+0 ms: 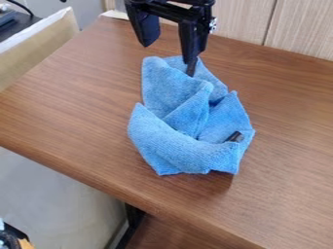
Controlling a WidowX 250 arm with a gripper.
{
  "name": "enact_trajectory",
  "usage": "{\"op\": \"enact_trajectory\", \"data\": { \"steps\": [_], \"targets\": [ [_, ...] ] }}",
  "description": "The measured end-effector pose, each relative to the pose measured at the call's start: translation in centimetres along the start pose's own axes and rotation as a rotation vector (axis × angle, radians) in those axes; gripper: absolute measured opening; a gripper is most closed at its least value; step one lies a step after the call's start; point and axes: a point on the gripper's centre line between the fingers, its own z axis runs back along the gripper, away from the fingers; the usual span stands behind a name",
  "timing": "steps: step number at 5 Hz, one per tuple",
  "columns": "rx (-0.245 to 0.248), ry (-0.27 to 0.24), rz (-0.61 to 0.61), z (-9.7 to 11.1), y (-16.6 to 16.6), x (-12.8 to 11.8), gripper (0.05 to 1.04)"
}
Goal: Unfold the cloth the right to the left
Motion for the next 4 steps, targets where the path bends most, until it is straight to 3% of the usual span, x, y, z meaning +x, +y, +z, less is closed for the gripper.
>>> {"op": "enact_trajectory", "data": {
  "steps": [3, 4],
  "targets": [
    [-0.050, 0.091, -0.060, -2.9, -0.2, 0.8, 1.000],
    [-0.057, 0.067, -0.096, -3.8, -0.4, 0.8, 1.000]
  ]
}}
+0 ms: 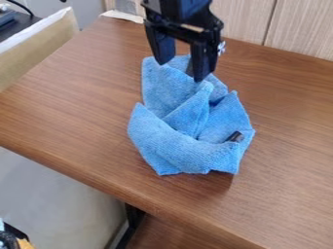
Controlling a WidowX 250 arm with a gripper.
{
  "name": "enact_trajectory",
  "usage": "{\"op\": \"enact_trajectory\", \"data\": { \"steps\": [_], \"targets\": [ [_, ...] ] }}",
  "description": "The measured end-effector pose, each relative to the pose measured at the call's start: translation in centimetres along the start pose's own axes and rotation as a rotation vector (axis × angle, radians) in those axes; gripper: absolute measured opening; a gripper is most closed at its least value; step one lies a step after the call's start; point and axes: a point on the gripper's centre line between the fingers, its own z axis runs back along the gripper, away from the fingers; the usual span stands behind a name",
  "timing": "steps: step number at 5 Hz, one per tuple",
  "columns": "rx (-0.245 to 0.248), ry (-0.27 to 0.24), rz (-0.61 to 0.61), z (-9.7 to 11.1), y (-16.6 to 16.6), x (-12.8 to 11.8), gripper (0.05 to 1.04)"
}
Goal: Unfold the cloth the right to the left
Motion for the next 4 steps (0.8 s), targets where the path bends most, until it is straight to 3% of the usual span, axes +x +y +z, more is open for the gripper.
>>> {"op": "enact_trajectory", "data": {
  "steps": [1, 2, 4],
  "targets": [
    [0.064, 0.039, -0.109, -1.4, -0.1, -0.4, 1.000],
    [0.092, 0.044, -0.167, -2.4, -0.3, -0.7, 1.000],
    [0.078, 0.080, -0.215, -4.6, -1.4, -0.7, 0.964]
  ]
}}
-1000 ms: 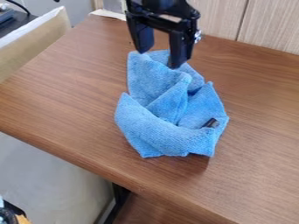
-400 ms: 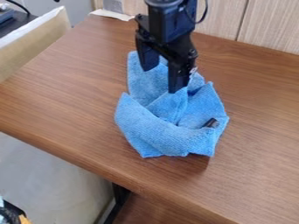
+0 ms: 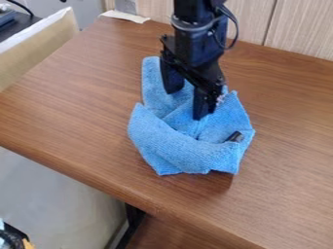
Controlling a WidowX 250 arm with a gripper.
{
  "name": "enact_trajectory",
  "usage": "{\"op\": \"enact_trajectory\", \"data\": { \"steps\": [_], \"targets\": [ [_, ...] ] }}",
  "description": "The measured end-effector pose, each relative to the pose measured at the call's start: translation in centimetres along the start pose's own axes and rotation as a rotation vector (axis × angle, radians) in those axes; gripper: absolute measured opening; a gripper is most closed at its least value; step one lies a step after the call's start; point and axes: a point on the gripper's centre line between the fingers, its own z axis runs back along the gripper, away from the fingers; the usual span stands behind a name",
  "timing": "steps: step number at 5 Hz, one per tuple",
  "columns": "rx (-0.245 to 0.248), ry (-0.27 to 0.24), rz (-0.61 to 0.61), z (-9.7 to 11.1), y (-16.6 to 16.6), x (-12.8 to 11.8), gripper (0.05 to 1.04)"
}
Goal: Unfold the cloth the right to the left
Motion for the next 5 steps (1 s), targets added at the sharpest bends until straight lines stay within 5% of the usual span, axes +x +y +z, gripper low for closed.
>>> {"op": "enact_trajectory", "data": {
  "steps": [2, 3, 5],
  "targets": [
    [-0.008, 0.046, -0.048, -1.0, -1.4, 0.1, 0.381],
    [-0.003, 0.053, -0.053, -1.2, -1.4, 0.3, 0.164],
    [0.000, 0.053, -0.074, 0.2, -1.1, 1.1, 0.068]
  ]
}}
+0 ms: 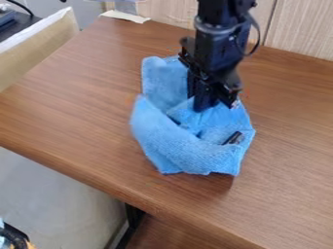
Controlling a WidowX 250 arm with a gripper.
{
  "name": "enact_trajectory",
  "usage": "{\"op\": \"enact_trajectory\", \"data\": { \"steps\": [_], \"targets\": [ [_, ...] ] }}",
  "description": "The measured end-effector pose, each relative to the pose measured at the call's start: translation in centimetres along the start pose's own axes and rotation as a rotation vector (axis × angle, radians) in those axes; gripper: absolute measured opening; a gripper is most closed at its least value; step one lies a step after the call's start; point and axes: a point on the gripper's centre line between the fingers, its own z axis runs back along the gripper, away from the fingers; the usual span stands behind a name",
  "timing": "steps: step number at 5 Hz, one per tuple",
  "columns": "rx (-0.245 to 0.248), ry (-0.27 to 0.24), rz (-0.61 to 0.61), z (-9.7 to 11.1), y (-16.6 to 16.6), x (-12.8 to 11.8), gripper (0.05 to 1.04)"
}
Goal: Unfold the cloth the right to the left
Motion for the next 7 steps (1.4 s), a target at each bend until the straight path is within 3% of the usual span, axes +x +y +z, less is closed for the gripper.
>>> {"op": "enact_trajectory", "data": {
  "steps": [1, 4, 6, 7],
  "targets": [
    [-0.003, 0.014, 0.031, 0.7, 1.0, -0.2, 0.068],
    [0.096, -0.097, 0.283, 7.1, 6.2, -3.7, 0.068],
    [0.128, -0.078, 0.520, 6.6, 7.6, -9.8, 0.068],
    [0.114, -0.047, 0.607, 4.9, 7.7, -12.2, 0.068]
  ]
}}
